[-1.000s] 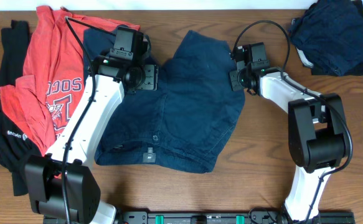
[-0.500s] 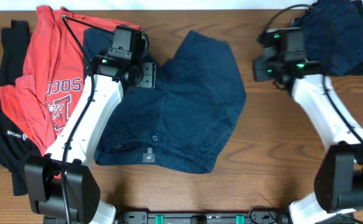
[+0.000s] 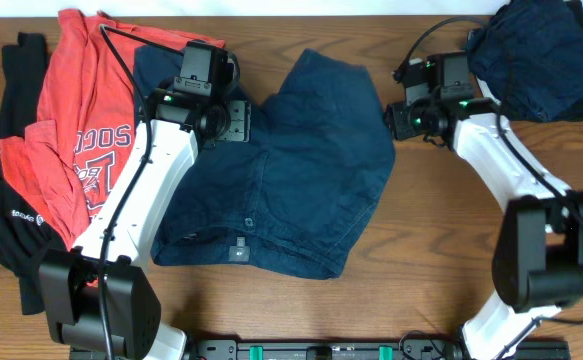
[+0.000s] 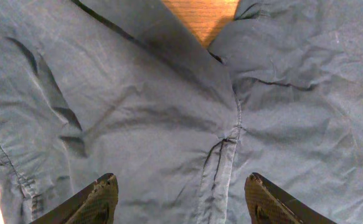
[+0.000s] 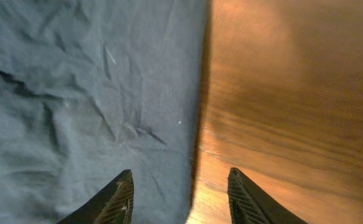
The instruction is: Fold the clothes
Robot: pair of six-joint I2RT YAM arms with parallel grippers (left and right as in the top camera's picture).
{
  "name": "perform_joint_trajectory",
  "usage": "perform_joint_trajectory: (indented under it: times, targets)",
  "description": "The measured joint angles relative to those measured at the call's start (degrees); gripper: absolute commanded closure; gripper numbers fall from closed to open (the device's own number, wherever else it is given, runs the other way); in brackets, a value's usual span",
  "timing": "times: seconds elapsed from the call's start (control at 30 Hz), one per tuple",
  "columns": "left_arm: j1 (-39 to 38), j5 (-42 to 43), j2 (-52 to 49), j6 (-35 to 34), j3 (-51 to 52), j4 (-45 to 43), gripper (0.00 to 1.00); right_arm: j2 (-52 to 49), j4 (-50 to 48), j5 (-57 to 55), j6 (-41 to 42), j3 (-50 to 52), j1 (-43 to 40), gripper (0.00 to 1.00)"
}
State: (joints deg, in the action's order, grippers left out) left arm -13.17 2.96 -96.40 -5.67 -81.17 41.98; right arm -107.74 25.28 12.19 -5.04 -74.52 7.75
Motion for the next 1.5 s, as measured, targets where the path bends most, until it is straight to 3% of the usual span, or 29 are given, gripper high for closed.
perform_joint_trajectory:
  times: [0.5,0.6,0.7,1.0,1.3,1.5]
  targets:
    - [0.0,0.0,0.0,0.0,-0.02,0.2,0.32,-10.91,-5.84,5.09,-0.24,0.0,0.0,0.52]
    - [0.0,0.0,-0.02,0.0,0.0,0.22,0.32,-10.97,-6.34,6.64,-0.13,-0.26,0.0,0.66]
    - [0.0,0.0,-0.04,0.0,0.0,0.2,0.32,-11.41,-7.15,7.58,0.26,-0.26,0.0,0.99]
    - [0.0,0.0,-0.07,0.0,0.0,0.28,0.33,-10.1,-3.98,9.09,1.46,-0.17,-2.67,0.99]
    - [0.0,0.0,-0.07,-0.02,0.0,0.46,0.33,6.43,4.17,9.18,-1.95,0.0,-13.68,0.99]
    - [-0.07,0.0,-0.07,-0.02,0.0,0.48,0.32,9.97,4.92,8.72,-3.41,-0.02,-11.47,0.99]
